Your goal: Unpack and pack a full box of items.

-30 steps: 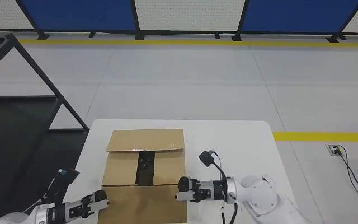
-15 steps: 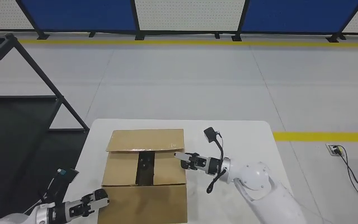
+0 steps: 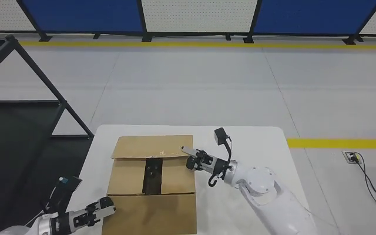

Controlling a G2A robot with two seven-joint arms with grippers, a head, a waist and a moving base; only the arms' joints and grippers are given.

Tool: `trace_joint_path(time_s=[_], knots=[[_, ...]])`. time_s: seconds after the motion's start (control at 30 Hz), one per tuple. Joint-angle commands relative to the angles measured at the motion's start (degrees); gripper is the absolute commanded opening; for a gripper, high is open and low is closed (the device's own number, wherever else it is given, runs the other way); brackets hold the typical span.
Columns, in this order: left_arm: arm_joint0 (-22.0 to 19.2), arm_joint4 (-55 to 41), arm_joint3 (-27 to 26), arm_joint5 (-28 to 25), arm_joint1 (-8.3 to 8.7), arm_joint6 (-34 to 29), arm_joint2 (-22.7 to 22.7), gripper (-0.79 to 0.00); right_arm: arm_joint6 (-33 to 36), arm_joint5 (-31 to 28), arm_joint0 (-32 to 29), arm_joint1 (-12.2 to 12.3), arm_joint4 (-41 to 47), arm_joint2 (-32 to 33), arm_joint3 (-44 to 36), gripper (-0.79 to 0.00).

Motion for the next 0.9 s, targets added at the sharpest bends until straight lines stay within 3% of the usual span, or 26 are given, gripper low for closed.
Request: trace_joint_path(time_s=[0.0, 0.27, 0.63, 0.87], knots=[[0.2, -0.2, 0.1, 0.0, 0.13, 0.1, -0.1, 0.000, -0.4, -0.3, 0.6, -0.3, 0.5, -0.2, 0.6, 0.000], [0.4, -1.1, 0.5, -0.3, 0.62, 0.3, 0.1, 0.000, -3.9, -3.7, 2.9, -1.4, 1.1, -0.3, 1.4, 0.000], [2.5, -4.6, 1.0, -1.6, 1.17, 3.2, -3.5, 0.000, -14.1, 6.7, 17.3, -5.9, -5.9, -8.0, 10.4, 0.000], [3.0, -4.8, 1.1, -1.4, 1.24, 4.1, -3.9, 0.000, -14.1, 6.7, 17.3, -5.9, -5.9, -8.0, 10.4, 0.000]])
